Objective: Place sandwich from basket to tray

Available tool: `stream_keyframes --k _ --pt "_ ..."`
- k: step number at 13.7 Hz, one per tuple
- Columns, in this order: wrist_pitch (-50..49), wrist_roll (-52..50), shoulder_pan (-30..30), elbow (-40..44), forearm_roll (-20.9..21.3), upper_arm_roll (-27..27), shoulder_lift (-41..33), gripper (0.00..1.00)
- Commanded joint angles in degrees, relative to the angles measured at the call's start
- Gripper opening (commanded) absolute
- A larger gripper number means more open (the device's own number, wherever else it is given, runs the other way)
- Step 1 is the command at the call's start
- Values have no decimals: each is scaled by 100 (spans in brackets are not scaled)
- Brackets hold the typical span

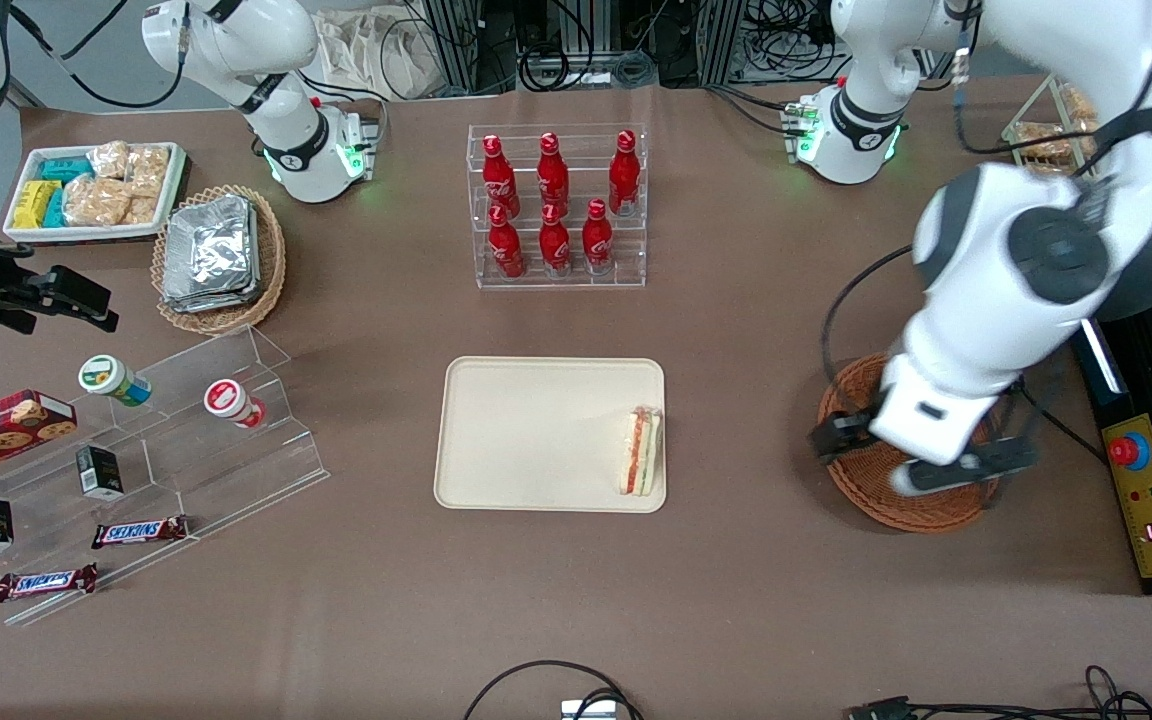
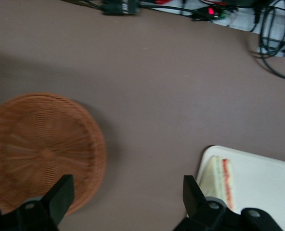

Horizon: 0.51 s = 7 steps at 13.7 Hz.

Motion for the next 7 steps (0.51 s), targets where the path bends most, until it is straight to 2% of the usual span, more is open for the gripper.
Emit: stream_keyframes --k 1,3,7 --pt "-529 445 538 -383 -250 -46 -670 100" --pt "-812 663 872 -645 -566 -46 -1048 100" --pt "-970 1025 1138 -911 -568 -46 -1445 100"
